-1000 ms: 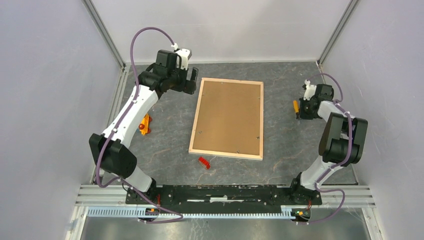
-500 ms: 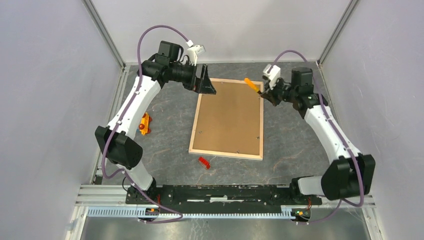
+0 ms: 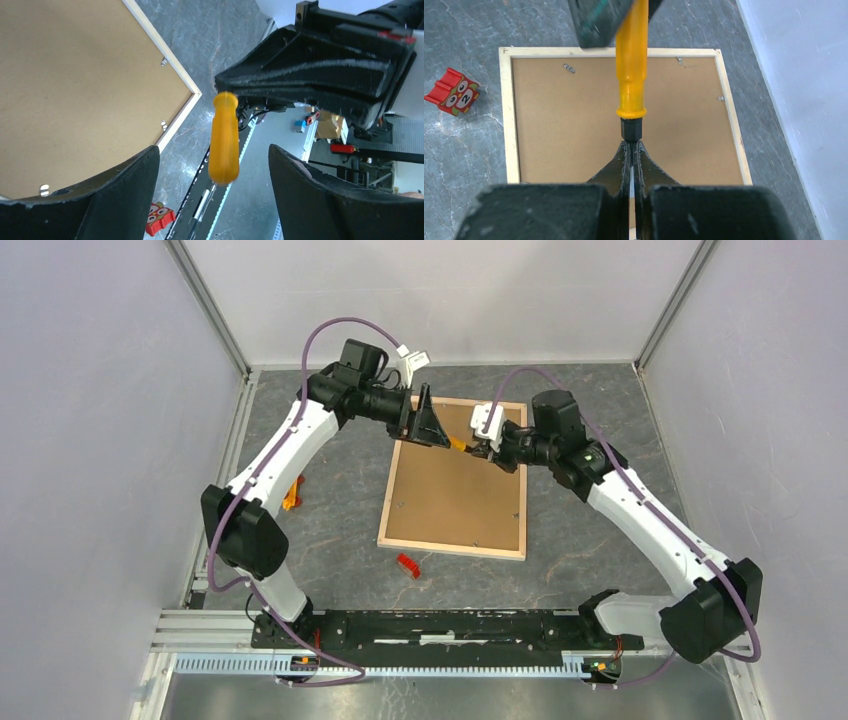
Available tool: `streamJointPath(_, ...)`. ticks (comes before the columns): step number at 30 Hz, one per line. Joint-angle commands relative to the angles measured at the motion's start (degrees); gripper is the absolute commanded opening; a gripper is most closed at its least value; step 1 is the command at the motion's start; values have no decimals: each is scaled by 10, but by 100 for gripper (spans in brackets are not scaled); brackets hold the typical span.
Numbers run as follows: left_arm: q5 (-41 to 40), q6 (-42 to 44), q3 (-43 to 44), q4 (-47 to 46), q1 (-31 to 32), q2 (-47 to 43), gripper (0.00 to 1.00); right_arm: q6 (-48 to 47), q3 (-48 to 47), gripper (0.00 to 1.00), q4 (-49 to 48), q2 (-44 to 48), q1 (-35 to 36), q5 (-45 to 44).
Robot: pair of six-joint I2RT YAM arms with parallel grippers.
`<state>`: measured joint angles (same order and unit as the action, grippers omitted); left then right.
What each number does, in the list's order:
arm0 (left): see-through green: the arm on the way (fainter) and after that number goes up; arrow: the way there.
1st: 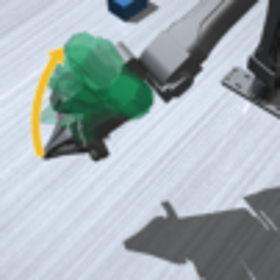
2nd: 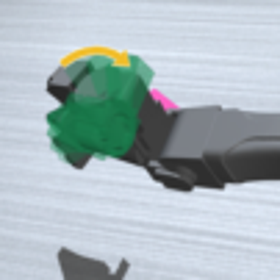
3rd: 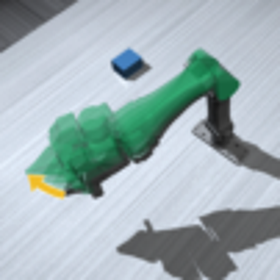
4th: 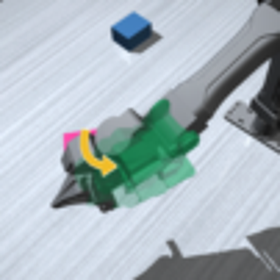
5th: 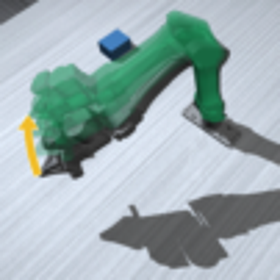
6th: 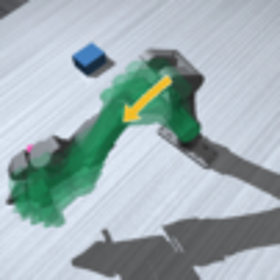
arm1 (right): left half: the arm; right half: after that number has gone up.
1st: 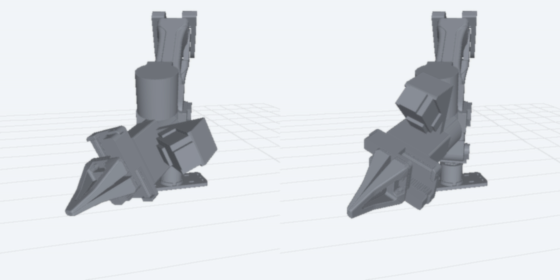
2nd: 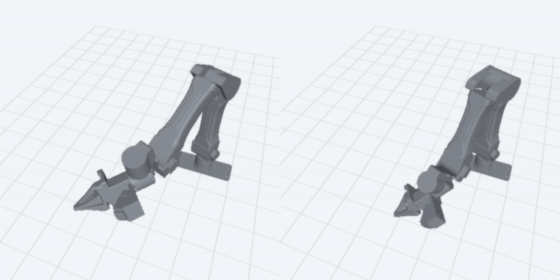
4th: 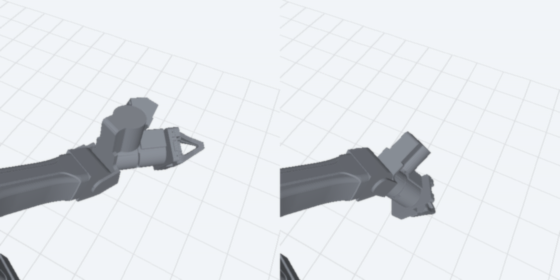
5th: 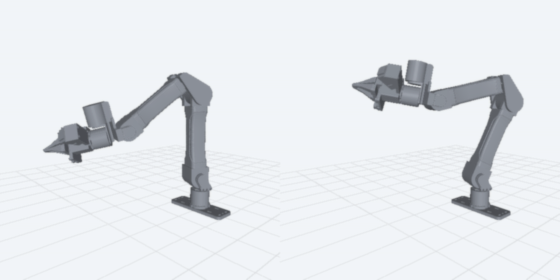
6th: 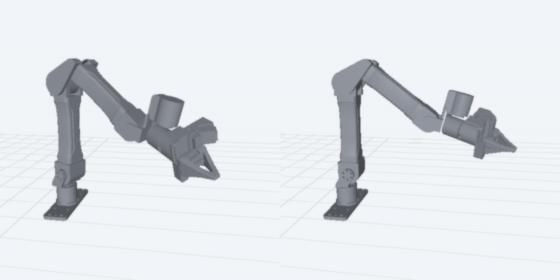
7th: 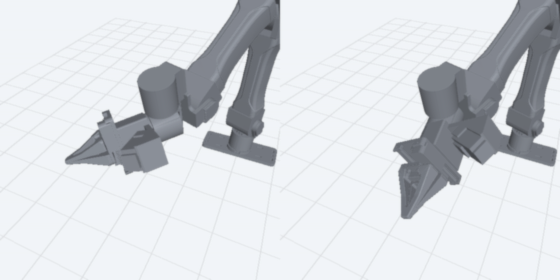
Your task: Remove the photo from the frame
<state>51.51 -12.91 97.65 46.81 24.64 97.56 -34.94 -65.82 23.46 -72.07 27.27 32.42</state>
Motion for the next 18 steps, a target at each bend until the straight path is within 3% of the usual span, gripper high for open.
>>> streamJointPath(1,27,-49,-15,-50,12,-11,83,-3,-21,0,-31,1,34,-37)
streamJointPath(15,52,-150,-68,-136,14,-7,55,-16,-8,0,-75,-2,91,-150)
streamJointPath(18,64,-172,-74,-155,8,-4,54,-20,-5,0,-83,-2,98,-170)
